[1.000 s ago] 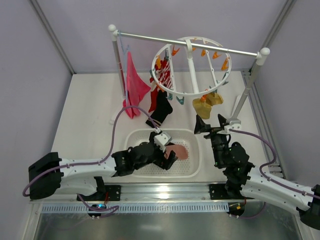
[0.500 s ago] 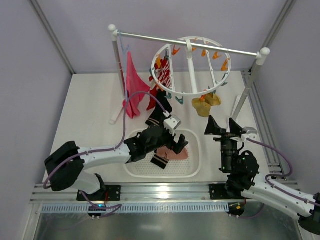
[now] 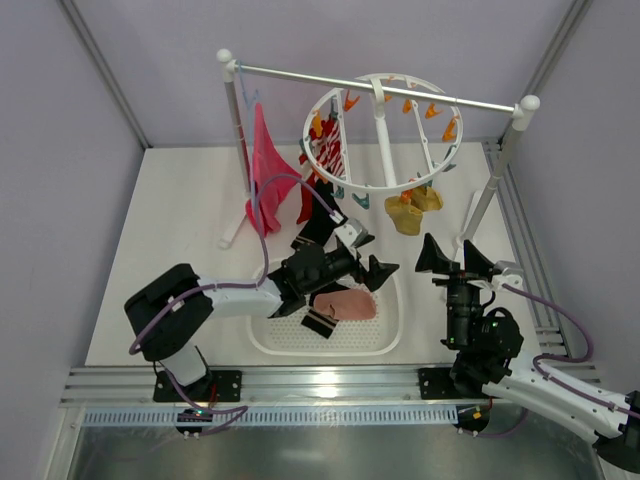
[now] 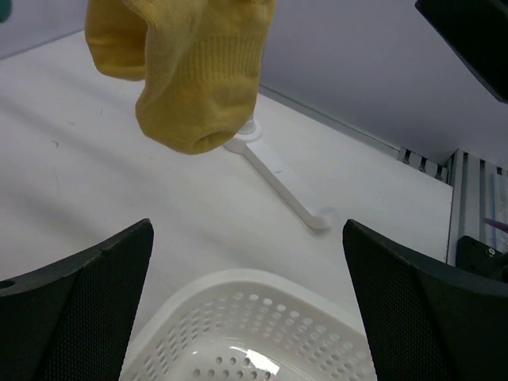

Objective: Remove the socks clipped to the hanger

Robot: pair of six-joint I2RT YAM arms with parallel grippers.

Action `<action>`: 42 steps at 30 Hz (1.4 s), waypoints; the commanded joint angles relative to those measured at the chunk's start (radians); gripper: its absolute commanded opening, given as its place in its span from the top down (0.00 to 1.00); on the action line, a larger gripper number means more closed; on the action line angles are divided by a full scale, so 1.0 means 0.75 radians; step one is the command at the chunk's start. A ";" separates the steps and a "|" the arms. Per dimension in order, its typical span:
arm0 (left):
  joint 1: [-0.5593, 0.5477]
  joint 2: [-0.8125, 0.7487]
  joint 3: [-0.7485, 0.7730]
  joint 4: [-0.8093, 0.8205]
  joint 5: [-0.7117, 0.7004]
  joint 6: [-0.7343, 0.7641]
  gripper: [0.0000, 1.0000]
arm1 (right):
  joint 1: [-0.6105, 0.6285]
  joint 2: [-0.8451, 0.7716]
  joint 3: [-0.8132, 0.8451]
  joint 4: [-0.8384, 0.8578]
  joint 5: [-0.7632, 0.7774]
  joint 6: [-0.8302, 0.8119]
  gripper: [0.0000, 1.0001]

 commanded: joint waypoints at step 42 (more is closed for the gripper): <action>0.028 0.434 0.316 0.565 -0.149 0.115 1.00 | 0.001 -0.074 -0.020 0.012 -0.070 0.050 0.00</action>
